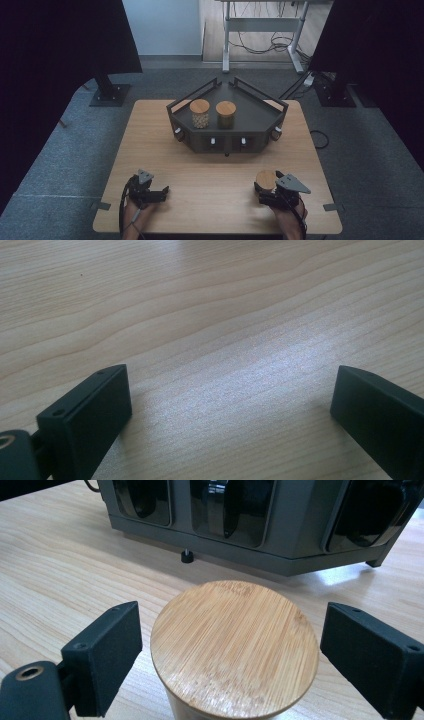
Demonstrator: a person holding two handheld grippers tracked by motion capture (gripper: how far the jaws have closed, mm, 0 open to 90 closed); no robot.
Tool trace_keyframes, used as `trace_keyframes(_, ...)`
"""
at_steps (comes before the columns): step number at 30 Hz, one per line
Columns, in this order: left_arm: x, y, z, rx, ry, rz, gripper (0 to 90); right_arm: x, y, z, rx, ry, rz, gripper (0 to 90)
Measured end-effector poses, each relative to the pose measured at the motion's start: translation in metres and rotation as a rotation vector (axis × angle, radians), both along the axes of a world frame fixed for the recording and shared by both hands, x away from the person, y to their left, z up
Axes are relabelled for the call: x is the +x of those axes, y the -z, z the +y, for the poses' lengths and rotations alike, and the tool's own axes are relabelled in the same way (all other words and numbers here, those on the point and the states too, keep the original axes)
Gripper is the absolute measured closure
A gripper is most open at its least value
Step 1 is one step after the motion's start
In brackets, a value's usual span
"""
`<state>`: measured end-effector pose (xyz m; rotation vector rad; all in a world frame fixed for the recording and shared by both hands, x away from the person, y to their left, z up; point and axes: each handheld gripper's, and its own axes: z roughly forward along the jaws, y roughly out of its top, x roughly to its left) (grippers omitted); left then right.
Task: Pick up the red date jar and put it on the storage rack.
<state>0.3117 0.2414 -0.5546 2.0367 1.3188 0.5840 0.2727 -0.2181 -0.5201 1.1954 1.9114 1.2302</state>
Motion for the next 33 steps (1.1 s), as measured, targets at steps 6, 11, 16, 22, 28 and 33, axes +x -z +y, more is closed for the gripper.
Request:
trace_keyframes(6,0.0,0.0,0.0,0.0,0.0,0.0,2.9,0.0014,0.0042,0.0002,-0.006,0.003,0.014,9.4)
trace_keyframes(11,0.0,0.0,0.0,0.0,0.0,0.0,2.9,0.0023,0.0071,-0.0004,-0.002,0.007,0.03,11.7)
trace_keyframes(16,0.0,0.0,0.0,0.0,0.001,0.0,2.9,0.0027,0.0094,-0.0011,0.0,0.009,0.044,16.6)
trace_keyframes(22,0.0,0.0,0.0,0.0,0.001,0.0,2.9,0.0024,0.0102,-0.0011,0.01,-0.005,0.055,23.0)
trace_keyframes(28,0.0,0.0,-0.0001,0.0,0.003,0.0,2.9,0.002,0.0091,0.0009,-0.001,0.013,0.059,23.4)
trace_keyframes(33,0.0001,0.0,0.0,0.0,0.005,0.0,2.9,0.0015,0.0085,0.0016,-0.002,0.021,0.062,23.5)
